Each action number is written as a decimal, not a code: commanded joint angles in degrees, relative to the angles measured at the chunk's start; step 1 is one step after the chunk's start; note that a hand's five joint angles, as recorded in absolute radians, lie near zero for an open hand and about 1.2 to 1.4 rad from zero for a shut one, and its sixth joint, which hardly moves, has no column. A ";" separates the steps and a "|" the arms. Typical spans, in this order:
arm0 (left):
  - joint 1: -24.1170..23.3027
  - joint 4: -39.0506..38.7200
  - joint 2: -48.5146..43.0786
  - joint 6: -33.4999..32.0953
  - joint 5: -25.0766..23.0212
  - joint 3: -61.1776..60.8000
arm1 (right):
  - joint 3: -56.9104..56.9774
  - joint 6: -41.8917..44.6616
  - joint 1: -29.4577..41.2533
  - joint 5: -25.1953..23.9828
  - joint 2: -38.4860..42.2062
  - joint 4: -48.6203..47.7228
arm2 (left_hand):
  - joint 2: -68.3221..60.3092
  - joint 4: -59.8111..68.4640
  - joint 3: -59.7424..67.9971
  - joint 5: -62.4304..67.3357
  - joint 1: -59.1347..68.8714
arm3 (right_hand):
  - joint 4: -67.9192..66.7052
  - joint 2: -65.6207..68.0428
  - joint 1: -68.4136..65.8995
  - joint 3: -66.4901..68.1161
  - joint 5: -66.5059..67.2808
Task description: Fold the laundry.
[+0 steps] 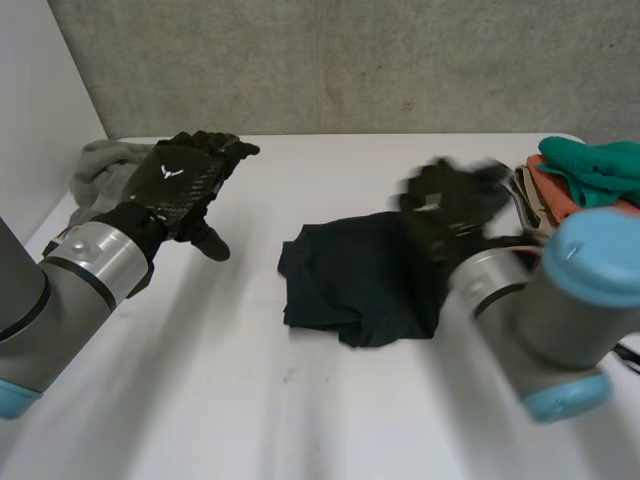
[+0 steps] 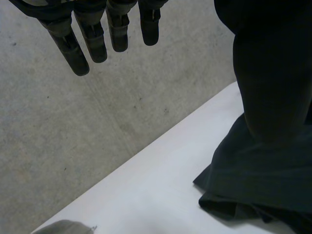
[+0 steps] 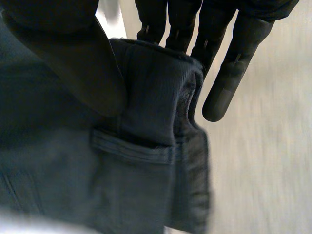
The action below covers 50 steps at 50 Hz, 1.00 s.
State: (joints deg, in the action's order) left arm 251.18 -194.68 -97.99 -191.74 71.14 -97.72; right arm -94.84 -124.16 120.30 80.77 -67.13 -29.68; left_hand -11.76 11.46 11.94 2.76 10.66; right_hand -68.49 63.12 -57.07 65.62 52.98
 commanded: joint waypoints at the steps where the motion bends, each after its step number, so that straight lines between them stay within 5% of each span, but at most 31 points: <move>1: -1.57 0.62 0.08 0.93 1.98 1.39 | 0.17 1.90 10.22 -17.22 8.06 -5.13 | 1.76 -1.46 -1.94 -2.76 -0.66 | -4.50 9.87 -15.91 7.36 10.00; 4: -2.01 0.62 -0.10 1.10 3.21 2.10 | 3.68 2.17 11.09 -14.95 9.73 -1.11 | 1.76 -1.46 -1.94 -2.76 -0.66 | 58.49 -53.12 47.07 -55.62 -52.98; 7: -2.36 0.62 -0.36 1.11 4.09 3.24 | 5.62 -1.42 10.92 -10.12 8.51 1.81 | 1.76 -1.46 -1.94 -2.76 -0.66 | 58.49 -53.12 47.07 -55.62 -52.98; 11: -3.23 0.62 -1.23 1.54 4.62 5.95 | 7.12 -28.05 7.33 -2.21 1.33 2.52 | 1.76 -1.46 -1.94 -2.76 -0.66 | 58.49 -53.12 47.07 -55.62 -52.98; 15: -5.34 0.80 -3.43 2.60 5.06 9.65 | 8.61 -51.63 1.54 -2.10 -1.52 4.62 | 1.76 -1.46 -1.94 -2.76 -0.66 | 58.49 -53.12 47.07 -55.62 -52.98; 17: -6.48 1.06 -4.92 3.12 5.14 11.67 | 9.93 -55.65 -0.06 -2.80 -0.64 6.99 | 1.76 -1.46 -1.94 -2.76 -0.66 | 58.49 -53.12 47.07 -55.62 -52.98; 25: -13.25 8.52 -16.96 4.09 5.93 21.69 | 22.14 -50.83 -4.28 -3.86 10.25 27.99 | 1.76 -1.46 -1.94 -2.76 -0.66 | 58.49 -53.12 47.07 -55.62 -52.98; 32: -15.45 16.70 -30.23 3.39 11.90 28.64 | 31.99 -51.01 -4.64 -5.18 21.07 40.66 | 1.76 -1.46 -1.94 -2.76 -0.66 | 58.49 -53.12 47.07 -55.62 -52.98; 40: -12.56 19.51 -38.33 -0.12 18.15 31.28 | 34.02 -45.13 -4.72 0.87 24.07 41.63 | 1.76 -1.46 -1.94 -2.76 -0.66 | 58.49 -53.12 47.07 -55.62 -52.98; 50: -9.83 22.86 -28.06 -1.09 12.45 28.82 | 24.10 -30.80 0.45 7.03 10.98 30.22 | 1.76 -1.46 -1.94 -2.76 -0.66 | 58.49 -53.12 47.07 -55.62 -52.98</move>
State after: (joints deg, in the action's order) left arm 240.20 -172.13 -134.20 -193.26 88.10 -66.72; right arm -63.68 -162.29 116.95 85.48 -47.81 8.93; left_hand -10.71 11.41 10.81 2.76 9.05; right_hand -11.91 11.12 -12.15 11.85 2.71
